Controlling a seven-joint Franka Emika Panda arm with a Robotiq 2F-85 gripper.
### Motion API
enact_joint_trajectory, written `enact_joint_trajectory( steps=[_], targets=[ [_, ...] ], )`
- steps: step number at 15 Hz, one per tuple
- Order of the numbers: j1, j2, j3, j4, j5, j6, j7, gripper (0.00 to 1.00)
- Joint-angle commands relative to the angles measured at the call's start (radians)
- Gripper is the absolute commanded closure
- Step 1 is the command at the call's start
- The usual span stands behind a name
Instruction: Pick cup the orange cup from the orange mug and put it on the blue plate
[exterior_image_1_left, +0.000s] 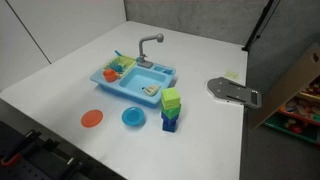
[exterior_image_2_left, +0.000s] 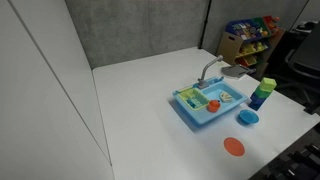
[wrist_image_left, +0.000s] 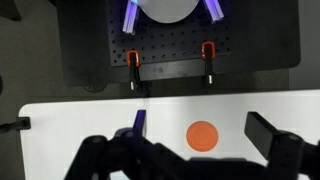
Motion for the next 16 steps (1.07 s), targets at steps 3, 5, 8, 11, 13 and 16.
enact_joint_trajectory(
  steps=[3, 5, 8, 11, 13, 16],
  targets=[
    [0.006, 0.001, -0.006, 0.002, -0.003, -0.003, 0.003, 0.0],
    [0.006, 0.001, -0.006, 0.002, -0.003, -0.002, 0.003, 0.0],
    [0.004, 0.033, -0.002, 0.017, 0.001, 0.016, 0.011, 0.0],
    [-0.002, 0.096, 0.002, 0.046, 0.004, 0.064, 0.026, 0.0],
    [-0.001, 0.142, 0.004, 0.063, 0.004, 0.12, 0.033, 0.0],
    [-0.003, 0.22, -0.004, 0.093, 0.006, 0.222, 0.037, 0.0]
  ],
)
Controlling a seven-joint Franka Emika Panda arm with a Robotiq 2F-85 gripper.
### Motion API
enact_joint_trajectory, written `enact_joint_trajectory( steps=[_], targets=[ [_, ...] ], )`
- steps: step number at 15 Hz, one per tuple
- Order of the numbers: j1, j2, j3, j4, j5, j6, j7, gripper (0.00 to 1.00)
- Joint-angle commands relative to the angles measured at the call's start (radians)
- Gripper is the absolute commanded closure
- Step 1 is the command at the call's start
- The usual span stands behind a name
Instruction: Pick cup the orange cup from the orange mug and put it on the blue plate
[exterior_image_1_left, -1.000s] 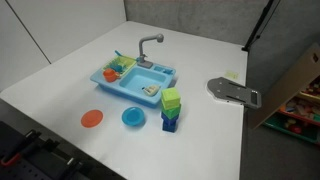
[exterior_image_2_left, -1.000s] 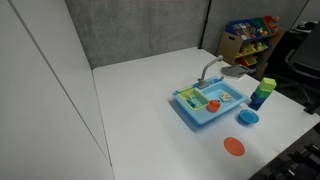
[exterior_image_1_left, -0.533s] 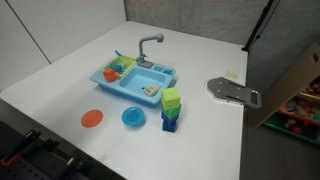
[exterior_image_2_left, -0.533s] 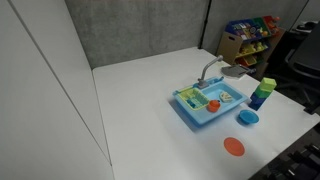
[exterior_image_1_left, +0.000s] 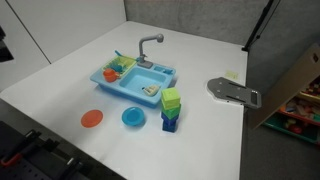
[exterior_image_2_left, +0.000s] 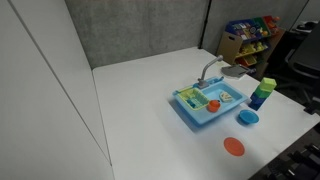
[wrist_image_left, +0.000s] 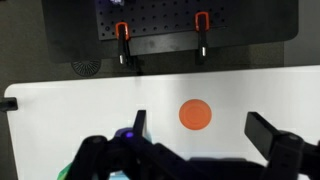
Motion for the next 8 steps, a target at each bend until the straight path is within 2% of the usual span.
enact_joint_trajectory(
  steps=[1, 8],
  targets=[
    [-0.004, 0.126, -0.008, 0.073, 0.006, 0.1, 0.029, 0.0],
    [0.0, 0.316, -0.02, 0.151, -0.003, 0.367, 0.039, 0.0]
  ],
)
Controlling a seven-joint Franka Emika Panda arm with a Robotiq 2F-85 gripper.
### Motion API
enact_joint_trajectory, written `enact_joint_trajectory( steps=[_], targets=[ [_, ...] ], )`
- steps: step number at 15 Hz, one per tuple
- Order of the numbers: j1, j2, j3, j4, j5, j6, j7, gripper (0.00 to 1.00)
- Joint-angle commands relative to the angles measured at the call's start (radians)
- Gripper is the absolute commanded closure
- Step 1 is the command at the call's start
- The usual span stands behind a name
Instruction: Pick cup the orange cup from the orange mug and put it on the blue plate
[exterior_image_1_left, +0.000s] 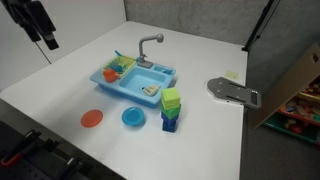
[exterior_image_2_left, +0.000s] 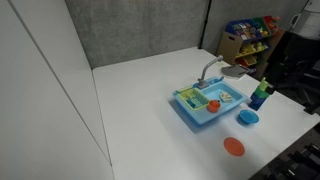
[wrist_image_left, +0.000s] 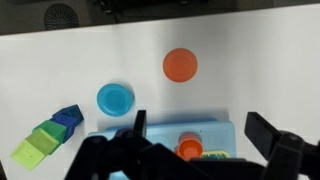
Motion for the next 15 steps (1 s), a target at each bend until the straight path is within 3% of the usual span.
enact_joint_trajectory(
  steps=[1, 10, 15],
  targets=[
    [0.003, 0.109, -0.001, 0.061, -0.01, 0.122, 0.028, 0.0],
    [-0.011, 0.319, -0.008, 0.089, -0.138, 0.476, 0.107, 0.0],
    [-0.001, 0.447, -0.045, 0.134, -0.28, 0.542, 0.215, 0.0]
  ],
)
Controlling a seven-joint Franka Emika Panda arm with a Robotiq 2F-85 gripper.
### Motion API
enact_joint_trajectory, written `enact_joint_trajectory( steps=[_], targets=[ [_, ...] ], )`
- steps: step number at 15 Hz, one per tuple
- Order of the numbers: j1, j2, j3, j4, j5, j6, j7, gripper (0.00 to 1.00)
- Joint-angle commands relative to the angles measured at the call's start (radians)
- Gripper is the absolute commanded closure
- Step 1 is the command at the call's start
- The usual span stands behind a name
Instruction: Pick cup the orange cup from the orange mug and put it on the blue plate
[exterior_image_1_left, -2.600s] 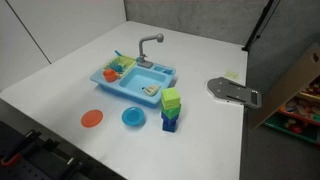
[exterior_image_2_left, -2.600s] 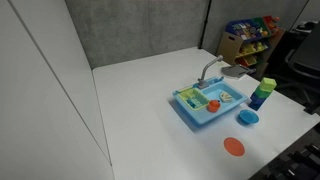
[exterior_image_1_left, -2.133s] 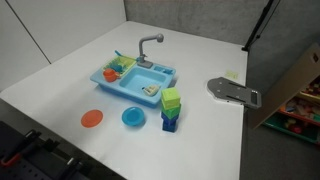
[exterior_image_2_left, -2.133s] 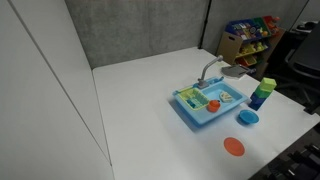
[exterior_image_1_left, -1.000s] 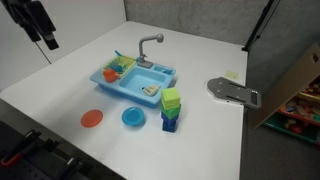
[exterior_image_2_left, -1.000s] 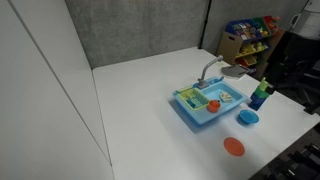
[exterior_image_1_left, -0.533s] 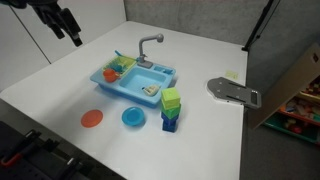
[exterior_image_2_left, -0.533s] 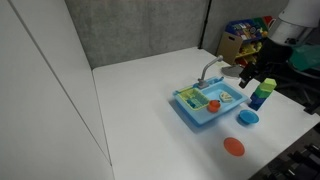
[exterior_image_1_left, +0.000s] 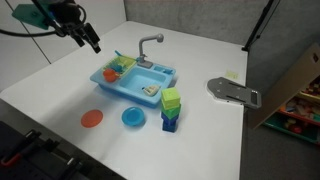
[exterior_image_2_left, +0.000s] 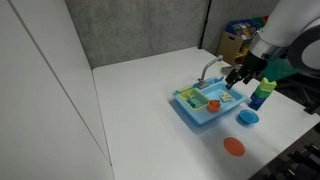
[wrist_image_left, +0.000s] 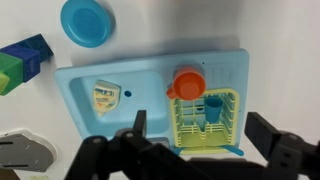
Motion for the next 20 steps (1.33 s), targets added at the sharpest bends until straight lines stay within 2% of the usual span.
enact_joint_trajectory(
  steps=[1, 4, 11, 13, 20],
  targets=[
    [0.014, 0.107, -0.036, 0.069, -0.101, 0.012, 0.091, 0.0],
    [0.044, 0.184, -0.073, 0.115, -0.138, -0.007, 0.129, 0.0],
    [0.129, 0.313, -0.137, 0.201, -0.093, -0.019, 0.104, 0.0],
    [0.14, 0.296, -0.15, 0.168, -0.09, 0.007, 0.089, 0.0],
    [0.153, 0.305, -0.161, 0.17, -0.092, 0.007, 0.09, 0.0]
  ],
)
